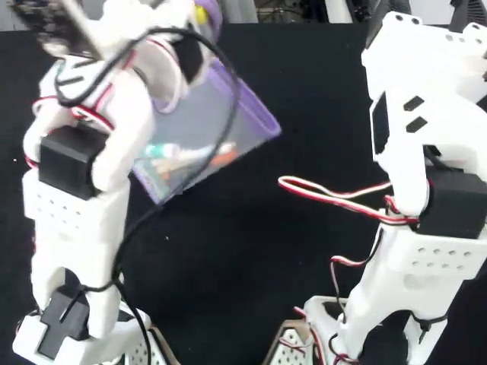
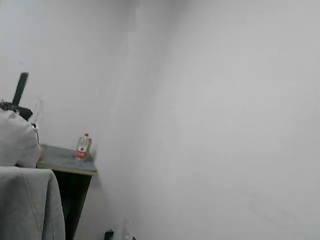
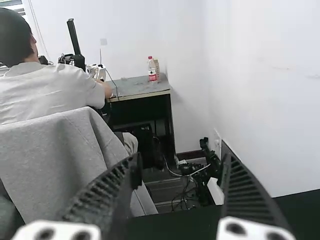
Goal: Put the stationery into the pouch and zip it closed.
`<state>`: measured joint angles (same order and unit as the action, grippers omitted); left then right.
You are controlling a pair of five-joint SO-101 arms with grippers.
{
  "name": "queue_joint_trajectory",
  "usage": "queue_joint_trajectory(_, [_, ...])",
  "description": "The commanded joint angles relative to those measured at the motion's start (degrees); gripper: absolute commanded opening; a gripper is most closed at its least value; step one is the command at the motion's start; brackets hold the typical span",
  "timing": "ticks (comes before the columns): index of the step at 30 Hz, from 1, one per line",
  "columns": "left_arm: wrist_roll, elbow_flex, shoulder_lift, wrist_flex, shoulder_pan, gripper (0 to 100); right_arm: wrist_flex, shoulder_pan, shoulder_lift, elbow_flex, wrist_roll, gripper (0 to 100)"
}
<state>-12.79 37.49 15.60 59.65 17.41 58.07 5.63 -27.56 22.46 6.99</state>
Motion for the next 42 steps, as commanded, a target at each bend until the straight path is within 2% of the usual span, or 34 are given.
queue_joint_trajectory(1, [0.18, 3.65, 1.23, 3.52, 1.27, 3, 0.09, 0.97, 0.48, 2.42, 0.44, 24.7])
queue_joint_trajectory(8, [0.62, 5.32, 8.97, 3.78, 1.27, 3, 0.44, 0.97, 0.31, 2.51, 0.26, 24.7])
queue_joint_trajectory(13, [1.93, 5.23, 16.18, 3.78, 0.31, 3, 1.76, 0.44, 0.04, 2.59, -3.43, 24.7])
queue_joint_trajectory(16, [5.54, 5.23, 19.08, 3.78, -1.63, 3, 5.19, -2.02, -0.31, 3.47, -6.51, 24.7])
queue_joint_trajectory(21, [6.33, 5.14, 20.4, 6.42, -1.89, 3, 10.99, -8.44, -1.19, 3.82, -13.01, 24.7])
queue_joint_trajectory(26, [5.89, 5.14, 20.4, 12.22, -1.89, 3, 16.62, -12.75, -5.23, 3.74, -12.75, 24.7])
queue_joint_trajectory(30, [6.33, 5.14, 20.75, 12.92, -1.89, 3, 21.27, -16.26, -10.77, 3.65, -13.01, 24.8])
queue_joint_trajectory(35, [5.98, 5.14, 20.92, 13.01, -1.89, 3, 30.15, -23.91, -19.47, 3.3, -14.86, 24.8])
queue_joint_trajectory(39, [6.24, 5.14, 20.92, 13.01, -1.89, 3, 37.89, -34.29, -24.84, 3.3, -16.97, 25.3])
queue_joint_trajectory(42, [5.98, 5.14, 20.92, 13.01, -1.89, 3, 43.08, -41.05, -27.82, 3.21, -16.35, 31.8])
